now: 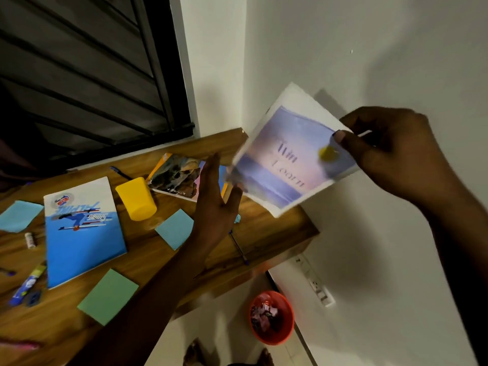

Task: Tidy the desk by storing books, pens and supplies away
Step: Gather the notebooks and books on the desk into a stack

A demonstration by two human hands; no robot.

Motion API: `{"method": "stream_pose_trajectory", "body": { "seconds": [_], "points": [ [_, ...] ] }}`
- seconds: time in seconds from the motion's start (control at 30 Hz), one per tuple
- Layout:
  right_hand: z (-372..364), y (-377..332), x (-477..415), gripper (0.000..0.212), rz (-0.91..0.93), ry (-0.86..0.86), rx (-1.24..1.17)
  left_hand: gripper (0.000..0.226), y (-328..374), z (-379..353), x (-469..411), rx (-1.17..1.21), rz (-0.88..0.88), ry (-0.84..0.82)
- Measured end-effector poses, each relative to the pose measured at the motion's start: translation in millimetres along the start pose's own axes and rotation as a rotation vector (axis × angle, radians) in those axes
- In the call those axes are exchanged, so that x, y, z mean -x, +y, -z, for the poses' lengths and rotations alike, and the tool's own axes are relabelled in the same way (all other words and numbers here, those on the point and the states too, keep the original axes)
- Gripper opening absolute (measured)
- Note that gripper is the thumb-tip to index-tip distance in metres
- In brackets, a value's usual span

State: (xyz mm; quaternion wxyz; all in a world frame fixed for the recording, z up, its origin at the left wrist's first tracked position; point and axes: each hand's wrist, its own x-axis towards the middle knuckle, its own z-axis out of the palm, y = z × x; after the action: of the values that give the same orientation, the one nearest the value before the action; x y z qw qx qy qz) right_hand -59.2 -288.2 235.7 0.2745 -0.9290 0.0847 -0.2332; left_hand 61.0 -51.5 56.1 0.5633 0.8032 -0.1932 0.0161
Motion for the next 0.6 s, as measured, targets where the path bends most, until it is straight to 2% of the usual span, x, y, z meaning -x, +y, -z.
{"method": "stream_pose_trajectory", "body": {
  "seconds": [0.07,0.17,0.23,0.27,0.33,0.43,0.53,0.6],
  "points": [
    [0,1,-12,0.008,0.017,-0.127,0.067,0.065,-3,-5,8,0.048,0.014,-0.027],
    [-18,14,-28,0.009,0.002,-0.304,0.133,0.035,-18,-19,29,0.068,0.078,-0.209],
    [-36,27,-36,0.008,-0.045,-0.386,0.081,0.02,-23,-30,51,0.005,0.135,-0.308],
    [-46,34,-38,0.007,-0.083,-0.409,0.025,0.018,-27,-35,62,0.05,0.214,-0.344],
    [-68,51,-37,0.004,-0.18,-0.419,-0.076,0.016,-36,-43,79,0.242,0.442,-0.375],
    [-103,82,-25,0.013,-0.318,-0.325,-0.194,0.012,-48,-53,89,0.459,0.696,-0.342],
    [-128,111,-1,0.023,-0.549,-0.202,-0.418,0.012,-51,-61,89,0.439,0.776,-0.287],
    [-140,127,23,0.024,-0.639,-0.242,-0.447,0.011,-53,-66,84,0.436,0.832,-0.267]
  ]
}}
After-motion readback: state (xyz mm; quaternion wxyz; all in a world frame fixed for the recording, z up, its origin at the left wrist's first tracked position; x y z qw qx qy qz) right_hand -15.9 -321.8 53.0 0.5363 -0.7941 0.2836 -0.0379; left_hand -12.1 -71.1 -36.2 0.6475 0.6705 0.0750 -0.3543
